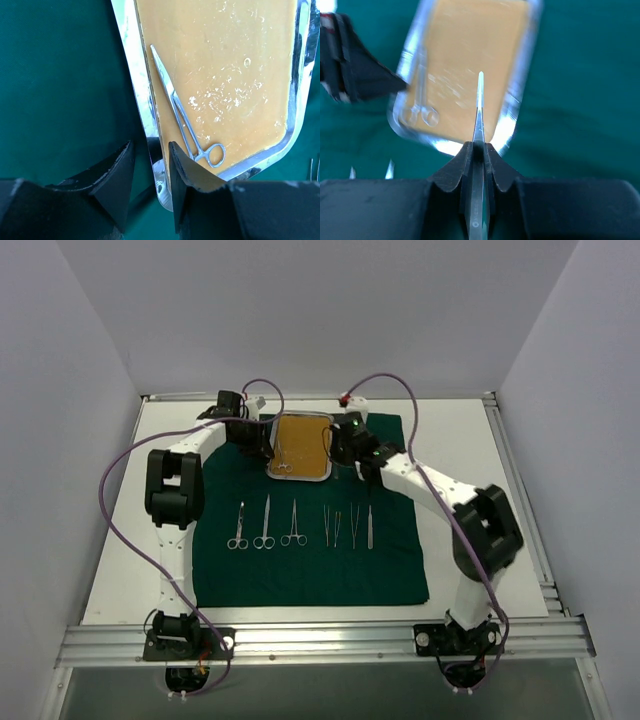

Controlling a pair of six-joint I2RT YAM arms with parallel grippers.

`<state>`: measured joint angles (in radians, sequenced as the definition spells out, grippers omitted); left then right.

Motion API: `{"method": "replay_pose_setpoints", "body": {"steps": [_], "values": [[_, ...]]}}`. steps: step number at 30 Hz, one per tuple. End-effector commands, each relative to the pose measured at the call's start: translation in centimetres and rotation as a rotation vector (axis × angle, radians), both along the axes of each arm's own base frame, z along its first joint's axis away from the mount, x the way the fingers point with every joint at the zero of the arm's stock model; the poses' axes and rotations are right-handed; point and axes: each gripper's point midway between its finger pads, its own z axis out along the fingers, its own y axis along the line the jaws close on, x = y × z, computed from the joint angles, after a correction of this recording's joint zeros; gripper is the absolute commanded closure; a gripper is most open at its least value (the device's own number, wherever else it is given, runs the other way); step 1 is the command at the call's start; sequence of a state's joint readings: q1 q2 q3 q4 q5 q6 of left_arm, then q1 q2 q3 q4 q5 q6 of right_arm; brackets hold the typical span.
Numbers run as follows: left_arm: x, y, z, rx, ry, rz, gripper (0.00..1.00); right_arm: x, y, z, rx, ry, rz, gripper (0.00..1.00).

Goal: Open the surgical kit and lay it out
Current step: Pick up the medical item from the container, then place the medical item in the surgical kit.

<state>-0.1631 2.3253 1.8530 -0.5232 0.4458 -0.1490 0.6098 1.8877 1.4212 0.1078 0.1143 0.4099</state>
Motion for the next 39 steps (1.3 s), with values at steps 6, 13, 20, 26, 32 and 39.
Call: {"method": "replay_pose_setpoints", "body": {"steps": [6,13,20,26,32,39], "values": [[1.1,-0.6,2.4,-0.025,-0.062,-0.015,0.58,-10.9,-11.3,-5.4,-0.214,0.185,-0.254,1.00],[0.9,-0.6,2.6,-0.028,-0.065,-0.009,0.58,-16.1,-14.6,-8.9,-0.244,0.259,-0.279,1.00],[1.1,-0.6,2.8,-0.028,-0.071,-0.005,0.57,-16.9,-15.1,-10.2,-0.277,0.276,-0.263,1.00],[1.1,-0.7,2.7,-0.032,-0.068,-0.007,0.57,-16.2,-14.8,-10.8,-0.299,0.254,-0.243,1.00],[1.1,-0.7,2.6,-0.034,-0.065,-0.011,0.57,-15.9,-14.8,-11.4,-0.335,0.247,-0.217,1.00],[1.1,-0.7,2.7,-0.039,-0.068,-0.012,0.57,-16.6,-14.6,-12.6,-0.307,0.273,-0.206,1.00]]}}
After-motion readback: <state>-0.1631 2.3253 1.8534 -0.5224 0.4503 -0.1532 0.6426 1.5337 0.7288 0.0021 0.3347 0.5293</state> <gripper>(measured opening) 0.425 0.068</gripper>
